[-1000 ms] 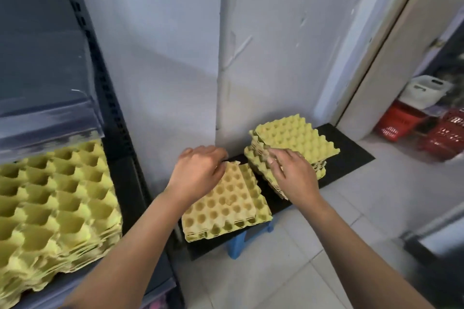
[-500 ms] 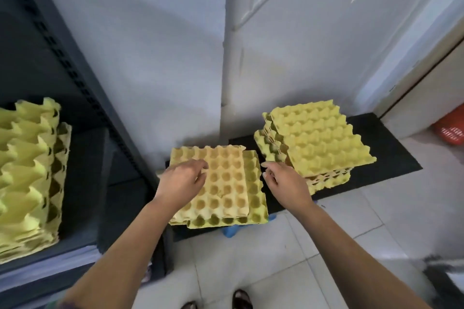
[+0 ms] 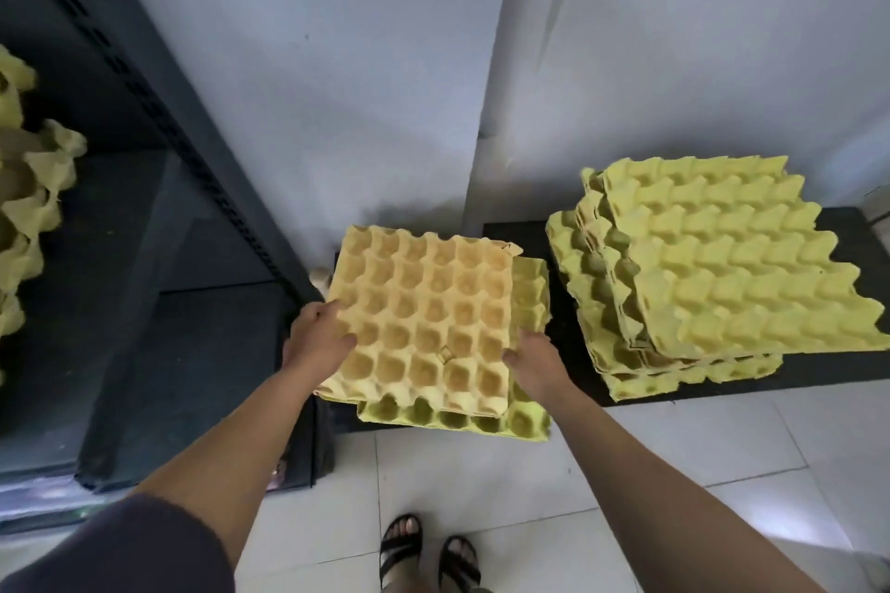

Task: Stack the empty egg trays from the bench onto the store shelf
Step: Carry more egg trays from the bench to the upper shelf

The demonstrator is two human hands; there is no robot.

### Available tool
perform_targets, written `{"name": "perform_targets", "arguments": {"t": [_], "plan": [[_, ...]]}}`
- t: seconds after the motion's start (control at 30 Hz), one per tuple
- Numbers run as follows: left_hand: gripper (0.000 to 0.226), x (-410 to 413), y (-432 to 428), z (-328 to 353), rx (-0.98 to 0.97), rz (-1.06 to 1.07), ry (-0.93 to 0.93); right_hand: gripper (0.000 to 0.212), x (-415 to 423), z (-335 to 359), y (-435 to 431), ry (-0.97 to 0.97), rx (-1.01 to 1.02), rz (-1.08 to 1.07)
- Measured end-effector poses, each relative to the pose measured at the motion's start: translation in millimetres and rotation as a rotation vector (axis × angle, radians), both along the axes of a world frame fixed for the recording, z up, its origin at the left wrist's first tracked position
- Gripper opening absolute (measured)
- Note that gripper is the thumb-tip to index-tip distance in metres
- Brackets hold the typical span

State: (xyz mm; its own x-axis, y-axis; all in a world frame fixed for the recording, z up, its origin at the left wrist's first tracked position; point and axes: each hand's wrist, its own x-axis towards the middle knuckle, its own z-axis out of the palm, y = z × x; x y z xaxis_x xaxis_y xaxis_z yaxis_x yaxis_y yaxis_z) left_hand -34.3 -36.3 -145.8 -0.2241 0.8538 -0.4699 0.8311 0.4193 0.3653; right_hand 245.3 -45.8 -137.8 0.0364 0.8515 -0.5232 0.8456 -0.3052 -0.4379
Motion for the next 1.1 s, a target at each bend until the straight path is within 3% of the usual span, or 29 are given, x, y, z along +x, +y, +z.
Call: {"name": "perform_targets", "arguments": {"t": [0.17,0.33,0.5,0.63,0.83,1.1], "plan": [[0.069,0.6,20.9,-53.1,-0.084,0.297,-0.112,0.037,-11.8,-52.9,22.1,-0.018,-0.050,-0.223],[0.043,3.2,26.2,-60.2,0.018,0.469,-0.198,0.032,-16.0,-65.1,22.4,-0.127,0.013,-0.303],[0.044,7.5,21.8,-37.1,0.133,0.446,-0.247,0.053,-16.7,-52.8,13.4,0.095,0.157,-0.415],[0.047,17.1,22.7,7.3,0.232,0.420,-0.262,0.056,-18.9,-15.9,12.9,0.229,0.225,-0.476],[0.042,31.5,30.6,104.3,0.393,0.253,-0.288,0.055,-2.0,72.9,16.8,0.261,0.397,-0.494],[0.067,47.8,-0.7,232.8,0.550,0.096,-0.263,0.045,20.6,188.7,-4.0,0.393,0.581,-0.563]]}}
